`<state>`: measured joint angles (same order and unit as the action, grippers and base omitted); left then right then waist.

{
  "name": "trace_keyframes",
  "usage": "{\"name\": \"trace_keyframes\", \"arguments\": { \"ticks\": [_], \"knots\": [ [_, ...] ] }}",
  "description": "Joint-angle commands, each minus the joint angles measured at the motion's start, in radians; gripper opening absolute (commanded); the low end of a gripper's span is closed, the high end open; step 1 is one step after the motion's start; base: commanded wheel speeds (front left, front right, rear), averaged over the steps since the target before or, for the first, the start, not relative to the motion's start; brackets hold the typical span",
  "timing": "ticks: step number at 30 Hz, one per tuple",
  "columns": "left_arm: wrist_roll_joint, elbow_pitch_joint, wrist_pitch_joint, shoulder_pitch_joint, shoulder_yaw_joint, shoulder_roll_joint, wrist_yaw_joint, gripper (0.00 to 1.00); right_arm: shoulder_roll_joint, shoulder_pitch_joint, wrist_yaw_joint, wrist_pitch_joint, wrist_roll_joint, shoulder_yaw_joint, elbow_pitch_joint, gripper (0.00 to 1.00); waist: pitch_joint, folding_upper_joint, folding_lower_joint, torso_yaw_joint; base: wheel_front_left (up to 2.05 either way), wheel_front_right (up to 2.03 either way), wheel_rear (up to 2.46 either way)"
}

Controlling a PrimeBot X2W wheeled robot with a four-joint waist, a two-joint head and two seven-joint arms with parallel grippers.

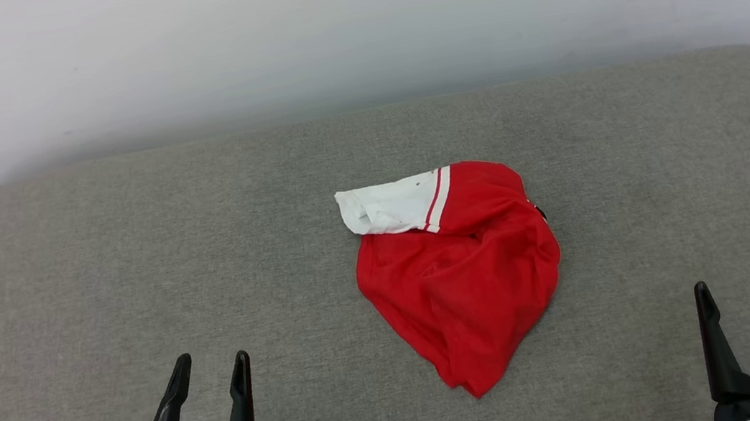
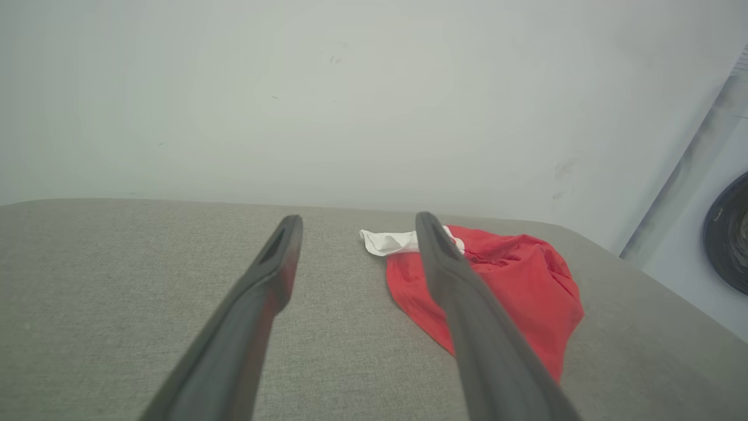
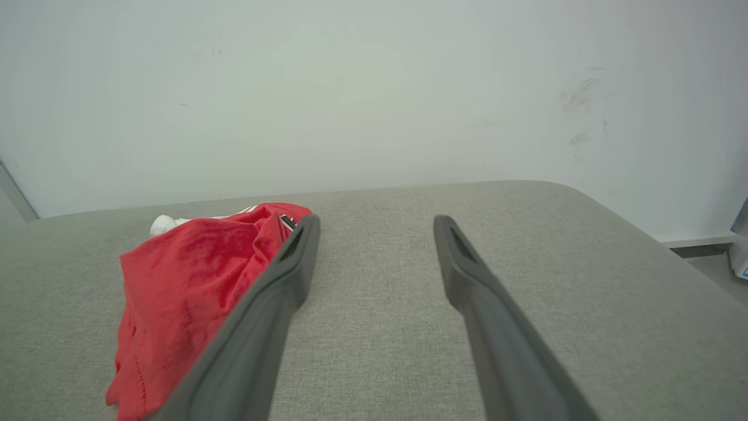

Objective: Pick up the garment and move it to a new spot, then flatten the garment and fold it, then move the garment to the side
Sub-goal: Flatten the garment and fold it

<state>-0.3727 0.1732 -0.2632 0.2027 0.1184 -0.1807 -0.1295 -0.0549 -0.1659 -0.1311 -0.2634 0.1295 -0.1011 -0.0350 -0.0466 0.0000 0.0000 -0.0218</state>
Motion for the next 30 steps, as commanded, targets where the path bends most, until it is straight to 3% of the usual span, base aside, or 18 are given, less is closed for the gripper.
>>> {"name": "trace_keyframes", "arguments": {
  "ticks": [1,9,17,19,24,30],
  "knots": [
    [-0.004,-0.001,-0.002,-0.010,-0.006,-0.008,-0.002,1.00,0.002,0.014,0.001,-0.002,-0.001,0.003,0.001,1.00,-0.005,0.0000,0.0000,-0.010,0.00,0.00,0.00],
    [-0.065,-0.075,-0.002,-0.111,0.027,-0.114,-0.002,1.00,0.003,0.045,0.001,-0.002,0.006,0.011,0.008,1.00,-0.041,0.0000,0.0000,-0.090,0.00,0.00,0.00],
    [-0.208,-0.256,0.029,-0.336,0.096,-0.327,-0.001,1.00,0.005,0.079,0.001,-0.002,0.030,0.014,0.020,1.00,-0.107,0.0000,0.0000,-0.215,0.00,0.00,0.00],
    [-0.247,-0.299,0.078,-0.398,0.122,-0.368,-0.001,1.00,0.005,0.090,0.001,-0.002,0.047,0.017,0.024,1.00,-0.128,0.0000,0.0000,-0.250,0.00,0.00,0.00],
    [-0.379,-0.402,0.321,-0.559,0.208,-0.445,-0.002,1.00,0.005,0.107,0.001,-0.002,0.096,0.024,0.035,1.00,-0.184,0.0000,0.0000,-0.325,0.00,0.00,0.00],
    [-0.438,-0.499,0.604,-0.754,0.319,-0.459,0.000,1.00,0.005,0.119,0.001,-0.002,0.135,0.031,0.050,1.00,-0.239,0.0000,0.0000,-0.393,0.00,0.00,0.00]
  ]
}}
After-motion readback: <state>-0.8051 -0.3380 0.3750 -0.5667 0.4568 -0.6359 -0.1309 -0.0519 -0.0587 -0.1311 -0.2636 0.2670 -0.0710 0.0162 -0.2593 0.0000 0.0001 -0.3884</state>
